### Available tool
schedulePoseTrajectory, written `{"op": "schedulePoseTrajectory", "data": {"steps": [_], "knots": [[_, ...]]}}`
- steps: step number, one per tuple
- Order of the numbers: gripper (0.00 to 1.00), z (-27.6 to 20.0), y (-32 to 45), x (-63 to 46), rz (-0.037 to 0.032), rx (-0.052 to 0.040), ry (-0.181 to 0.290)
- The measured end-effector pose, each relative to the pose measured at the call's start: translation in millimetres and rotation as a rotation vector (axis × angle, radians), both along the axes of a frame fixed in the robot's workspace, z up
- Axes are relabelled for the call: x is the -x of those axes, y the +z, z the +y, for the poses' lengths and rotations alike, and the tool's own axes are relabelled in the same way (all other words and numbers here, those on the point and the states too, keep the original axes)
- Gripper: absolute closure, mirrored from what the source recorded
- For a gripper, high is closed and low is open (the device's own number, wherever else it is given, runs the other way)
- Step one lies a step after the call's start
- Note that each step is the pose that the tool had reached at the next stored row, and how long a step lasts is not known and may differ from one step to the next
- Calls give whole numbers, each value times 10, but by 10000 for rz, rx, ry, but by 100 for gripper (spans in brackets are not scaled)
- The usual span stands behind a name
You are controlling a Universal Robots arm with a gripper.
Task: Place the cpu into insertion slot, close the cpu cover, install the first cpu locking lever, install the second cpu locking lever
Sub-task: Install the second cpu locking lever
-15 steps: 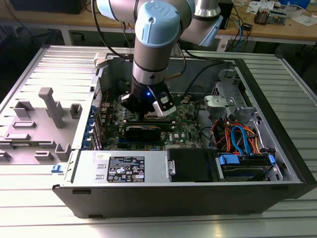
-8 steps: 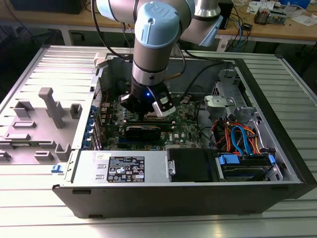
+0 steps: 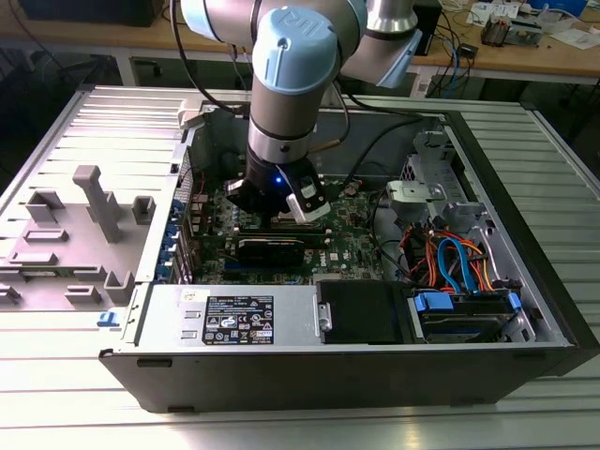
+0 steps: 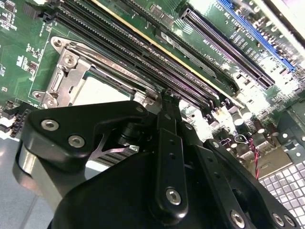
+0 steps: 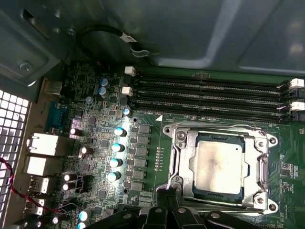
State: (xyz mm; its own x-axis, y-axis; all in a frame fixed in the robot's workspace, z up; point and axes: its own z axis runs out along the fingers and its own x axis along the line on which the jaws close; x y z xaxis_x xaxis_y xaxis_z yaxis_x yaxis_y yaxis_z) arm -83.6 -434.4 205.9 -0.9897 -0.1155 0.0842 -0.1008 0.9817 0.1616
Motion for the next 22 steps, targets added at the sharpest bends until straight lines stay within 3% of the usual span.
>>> {"op": "schedulePoseTrajectory", "data": {"steps": [9, 14, 22], "knots": [[89, 3, 0, 3, 1, -18, -1], [89, 6, -8, 3, -1, -194, 0], [89, 6, -45, 6, -5, -271, -1]]}}
